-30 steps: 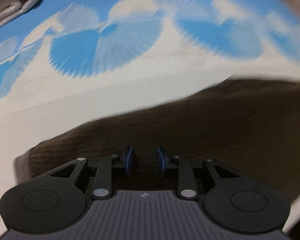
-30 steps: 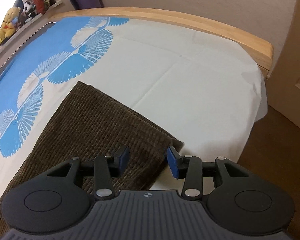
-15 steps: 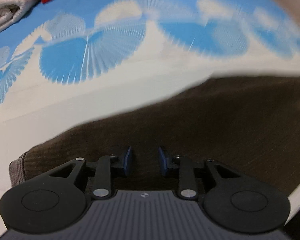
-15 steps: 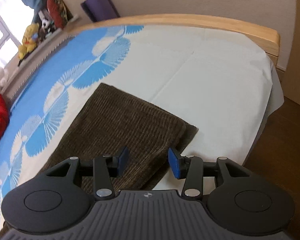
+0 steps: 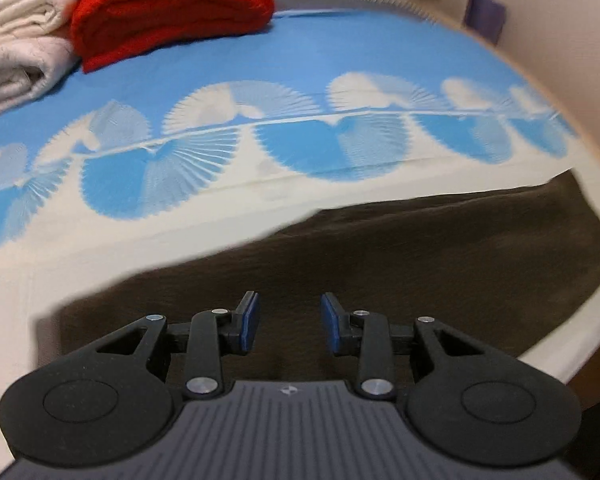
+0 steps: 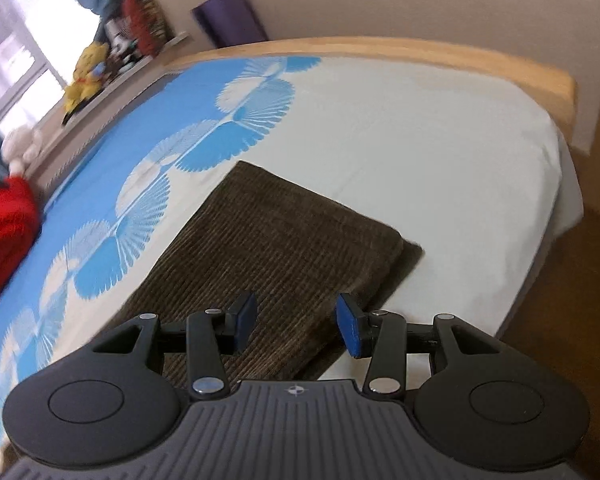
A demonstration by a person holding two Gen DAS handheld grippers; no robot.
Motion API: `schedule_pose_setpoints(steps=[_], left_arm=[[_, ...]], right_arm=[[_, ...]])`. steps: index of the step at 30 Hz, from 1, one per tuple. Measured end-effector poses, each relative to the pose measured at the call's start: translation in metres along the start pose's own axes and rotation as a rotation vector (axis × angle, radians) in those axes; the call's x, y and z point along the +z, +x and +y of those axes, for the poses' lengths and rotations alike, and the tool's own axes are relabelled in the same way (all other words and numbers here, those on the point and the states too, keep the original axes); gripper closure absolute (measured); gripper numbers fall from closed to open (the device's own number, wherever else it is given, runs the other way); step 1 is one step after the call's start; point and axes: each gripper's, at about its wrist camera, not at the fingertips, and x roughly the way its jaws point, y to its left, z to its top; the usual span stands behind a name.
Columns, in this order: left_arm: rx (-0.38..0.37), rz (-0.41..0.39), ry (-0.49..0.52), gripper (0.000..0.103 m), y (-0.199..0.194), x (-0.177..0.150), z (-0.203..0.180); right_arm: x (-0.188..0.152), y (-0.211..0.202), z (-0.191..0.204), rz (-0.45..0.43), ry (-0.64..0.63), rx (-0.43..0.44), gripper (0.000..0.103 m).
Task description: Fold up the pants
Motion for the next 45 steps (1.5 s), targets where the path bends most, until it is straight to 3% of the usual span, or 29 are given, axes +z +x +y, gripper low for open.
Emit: schedule_pose_setpoints(steps=[2, 3, 4, 6, 9, 11, 16, 23, 24, 26, 30, 36, 45], left_arm=[[-0.042, 0.030, -0.014, 0.066, 0.015, -0.024, -0.015], [-0.062, 0.112, -0.026, 0.066, 0.031, -0.036, -0.018], [-0.059, 0.244, -0.043, 0.066, 0.054, -0.049, -0.020], [-0.029, 0.389, 0.013, 0.066, 0.081, -0.069, -0.024], [-0.042, 0.302, 0.044, 0.064, 0.060, -0.058, -0.026], [-0.083, 0.240, 0.015, 0.057, 0.046, -0.053, -0.020], [-0.051, 0.242, -0.012, 0.056, 0.047, -0.057, -0.019], [-0.095, 0.209, -0.029, 0.056, 0.042, -0.051, -0.011], [-0.097, 0.206, -0.028, 0.056, 0.041, -0.050, -0.010], [-0.101, 0.199, -0.024, 0.056, 0.041, -0.051, -0.008], [-0.089, 0.190, -0.019, 0.056, 0.038, -0.052, 0.001], [-0.072, 0.134, -0.049, 0.056, 0.027, -0.056, 0.020], [0.000, -0.033, -0.026, 0.056, 0.001, -0.066, 0.037]], right_arm=[[0.001, 0.000, -0.011, -0.008, 0.078, -0.016, 0.057], [0.001, 0.001, -0.018, -0.007, 0.123, -0.023, 0.057], [0.000, 0.002, -0.025, -0.005, 0.160, -0.030, 0.057], [0.000, 0.004, -0.037, 0.004, 0.228, -0.045, 0.057], [-0.001, 0.013, -0.045, 0.015, 0.268, -0.067, 0.055], [-0.002, 0.023, -0.046, 0.042, 0.280, -0.057, 0.047], [0.000, 0.044, -0.042, 0.061, 0.295, -0.068, 0.045], [0.002, 0.061, -0.025, 0.036, 0.292, -0.149, 0.043], [0.002, 0.063, -0.023, 0.030, 0.289, -0.156, 0.046], [0.002, 0.069, -0.018, 0.026, 0.290, -0.176, 0.083], [0.001, 0.066, -0.009, -0.019, 0.302, -0.208, 0.088], [0.000, 0.040, 0.009, -0.135, 0.307, -0.143, 0.089], [0.002, 0.009, 0.037, -0.203, 0.138, -0.067, 0.090]])
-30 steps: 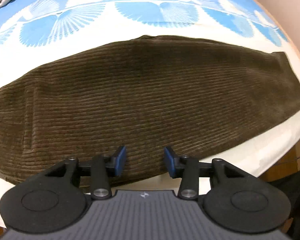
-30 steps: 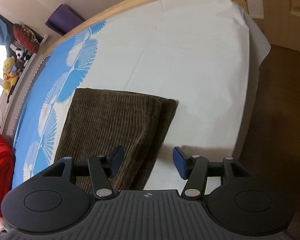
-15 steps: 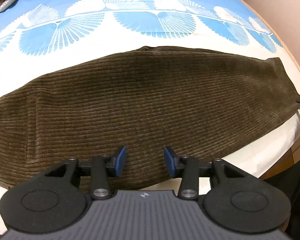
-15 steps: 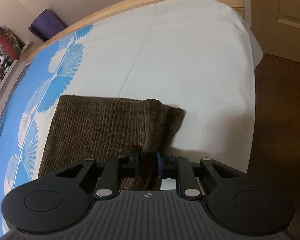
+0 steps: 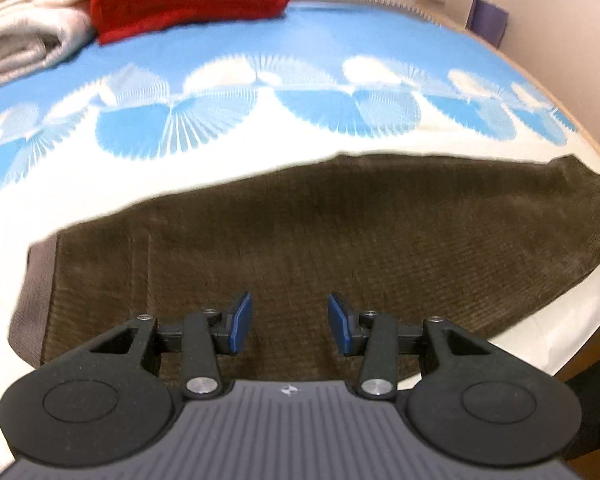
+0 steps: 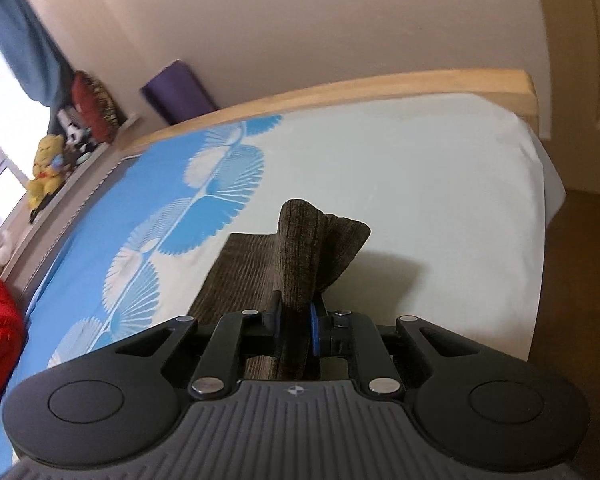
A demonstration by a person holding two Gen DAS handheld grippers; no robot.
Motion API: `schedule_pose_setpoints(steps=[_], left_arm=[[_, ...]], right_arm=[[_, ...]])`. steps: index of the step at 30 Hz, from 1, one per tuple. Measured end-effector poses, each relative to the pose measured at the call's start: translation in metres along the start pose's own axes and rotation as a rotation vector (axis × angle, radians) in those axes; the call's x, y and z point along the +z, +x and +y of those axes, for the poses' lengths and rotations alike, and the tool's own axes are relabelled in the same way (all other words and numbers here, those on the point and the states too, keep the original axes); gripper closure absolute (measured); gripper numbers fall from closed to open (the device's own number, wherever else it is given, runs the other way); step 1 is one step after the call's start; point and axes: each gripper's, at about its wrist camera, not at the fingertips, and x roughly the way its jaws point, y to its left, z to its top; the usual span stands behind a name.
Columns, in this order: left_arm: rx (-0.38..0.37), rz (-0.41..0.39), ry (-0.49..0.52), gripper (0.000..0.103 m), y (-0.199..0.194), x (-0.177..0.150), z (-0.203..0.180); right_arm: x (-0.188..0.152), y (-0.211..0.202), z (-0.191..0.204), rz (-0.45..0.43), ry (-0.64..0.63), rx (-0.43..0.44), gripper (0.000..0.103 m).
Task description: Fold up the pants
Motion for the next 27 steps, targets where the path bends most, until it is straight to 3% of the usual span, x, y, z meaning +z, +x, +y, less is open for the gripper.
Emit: schedule_pose_setpoints(steps=[3, 7, 9, 11, 14, 19, 24, 26, 27], left_arm=[[-0.004, -0.027, -0.001, 0.056, -0.020, 0.010, 0.000], [0.018, -0.140, 0.107, 0.056, -0.042, 0.007, -0.014], [0.013, -0.181, 0.114, 0.056, -0.039, -0.002, -0.016], [0.039, -0.123, 0.040, 0.059, -0.025, -0.003, -0.014], [-0.005, -0.107, -0.086, 0.059, -0.016, 0.000, -0.009], [-0.007, -0.078, -0.022, 0.059, -0.007, -0.002, -0.021], [0.008, -0.060, 0.028, 0.059, 0.008, -0.003, -0.031], [0.006, -0.055, 0.026, 0.059, 0.014, -0.001, -0.033], [0.006, -0.054, 0.025, 0.059, 0.016, 0.000, -0.034]], right_arm=[[0.002, -0.004, -0.004, 0.001, -0.005, 0.010, 0.090], [0.004, -0.007, -0.013, 0.009, 0.020, 0.024, 0.090], [0.003, -0.008, -0.015, 0.014, 0.032, 0.033, 0.090], [0.004, -0.008, -0.018, 0.020, 0.037, 0.045, 0.090], [0.007, -0.009, -0.023, 0.030, 0.038, 0.063, 0.090], [0.010, 0.004, -0.035, 0.080, 0.035, 0.091, 0.089], [0.012, 0.024, -0.065, 0.143, 0.154, 0.024, 0.071], [0.012, 0.029, -0.077, 0.151, 0.216, 0.000, 0.048], [0.011, 0.034, -0.082, 0.169, 0.244, -0.008, 0.045]])
